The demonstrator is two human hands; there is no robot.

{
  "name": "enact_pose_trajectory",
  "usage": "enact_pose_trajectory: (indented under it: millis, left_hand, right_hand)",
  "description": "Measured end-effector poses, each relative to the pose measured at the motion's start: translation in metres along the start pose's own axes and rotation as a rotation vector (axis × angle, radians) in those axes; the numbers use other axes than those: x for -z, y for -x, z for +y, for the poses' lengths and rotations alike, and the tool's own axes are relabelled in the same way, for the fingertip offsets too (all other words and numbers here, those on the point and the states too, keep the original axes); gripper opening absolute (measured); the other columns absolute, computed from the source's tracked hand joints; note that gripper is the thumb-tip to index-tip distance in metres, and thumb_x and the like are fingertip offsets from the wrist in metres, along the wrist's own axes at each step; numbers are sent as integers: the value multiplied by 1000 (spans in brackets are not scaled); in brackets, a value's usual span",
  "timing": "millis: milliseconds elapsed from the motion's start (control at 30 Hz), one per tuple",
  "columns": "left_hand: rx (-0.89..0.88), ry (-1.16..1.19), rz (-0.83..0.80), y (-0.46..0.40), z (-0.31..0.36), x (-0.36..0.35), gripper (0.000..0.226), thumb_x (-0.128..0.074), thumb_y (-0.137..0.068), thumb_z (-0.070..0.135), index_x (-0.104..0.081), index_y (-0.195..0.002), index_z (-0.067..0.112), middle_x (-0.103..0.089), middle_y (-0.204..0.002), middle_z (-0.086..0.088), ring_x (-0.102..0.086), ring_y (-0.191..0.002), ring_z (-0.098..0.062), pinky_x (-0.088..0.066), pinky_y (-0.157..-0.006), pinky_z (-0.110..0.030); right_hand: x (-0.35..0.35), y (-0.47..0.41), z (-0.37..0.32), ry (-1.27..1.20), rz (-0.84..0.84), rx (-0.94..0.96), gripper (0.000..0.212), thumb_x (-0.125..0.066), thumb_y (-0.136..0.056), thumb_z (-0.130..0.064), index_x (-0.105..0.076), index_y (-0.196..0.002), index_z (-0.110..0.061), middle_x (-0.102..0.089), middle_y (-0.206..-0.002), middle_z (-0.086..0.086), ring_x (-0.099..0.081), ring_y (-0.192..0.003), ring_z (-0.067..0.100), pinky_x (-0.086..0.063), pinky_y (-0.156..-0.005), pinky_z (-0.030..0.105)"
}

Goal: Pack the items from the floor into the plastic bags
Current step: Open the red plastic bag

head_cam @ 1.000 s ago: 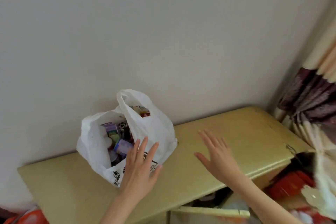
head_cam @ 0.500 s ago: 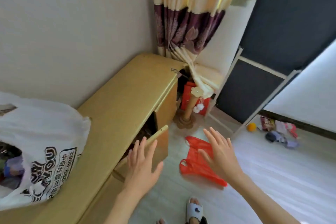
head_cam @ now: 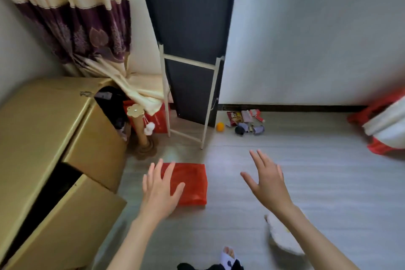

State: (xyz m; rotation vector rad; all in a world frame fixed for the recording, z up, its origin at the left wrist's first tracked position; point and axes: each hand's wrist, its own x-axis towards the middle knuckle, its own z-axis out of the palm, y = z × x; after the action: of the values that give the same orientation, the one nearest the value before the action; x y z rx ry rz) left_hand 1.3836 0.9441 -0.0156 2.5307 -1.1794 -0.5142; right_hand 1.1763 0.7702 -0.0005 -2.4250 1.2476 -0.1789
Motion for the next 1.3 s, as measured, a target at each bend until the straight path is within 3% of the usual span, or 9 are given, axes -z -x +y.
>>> enact_pose_trajectory:
  millis: [233,433,767,1100,1300]
  left_hand:
    - [-138,33,-73,-55,116,-55,61,-41,-92,45,-14,-145,30,-3,-156,-2,7,-143,-20,-1,-115,-42]
    - [-140,-49,-175,-111,144,-85,62,-40,-93,45,-12,-146,29,0,-156,-2,9,-143,-21,1,-115,-41]
    - [-145,-91,-196,-292,192,-125,61,-41,-94,41,-16,-146,22,-11,-154,-8,-1,-143,-26,-7,-115,-43]
    - [-97,-115,-263,-355,218,-166,61,-48,-92,37,-25,-145,18,-18,-153,-12,-9,-142,-30,-12,-114,-46]
    - [126,-64,-234,-348,223,-208,58,-53,-87,35,-39,-139,13,-29,-149,-16,-21,-139,-35,-20,-110,-53]
  right_hand:
    - [47,-18,116,27,3,-148,65,-53,-89,-42,-26,-144,-23,-25,-153,2,-20,-142,20,-12,-114,48]
    - [49,-57,173,9,-55,-259,64,-50,-90,-43,-21,-145,-26,-19,-155,-1,-15,-144,18,-8,-115,46]
    - [58,-210,251,18,-141,-352,64,-44,-92,-46,-16,-146,-26,-15,-156,-2,-11,-144,15,-5,-116,43]
    - [47,-321,278,1,-254,-258,65,-46,-93,-41,-13,-147,-26,-15,-156,-2,-10,-144,15,-2,-116,43]
    - [24,-374,307,30,-349,-71,67,-49,-92,-40,-13,-147,-25,-16,-156,-2,-10,-144,16,-2,-117,41]
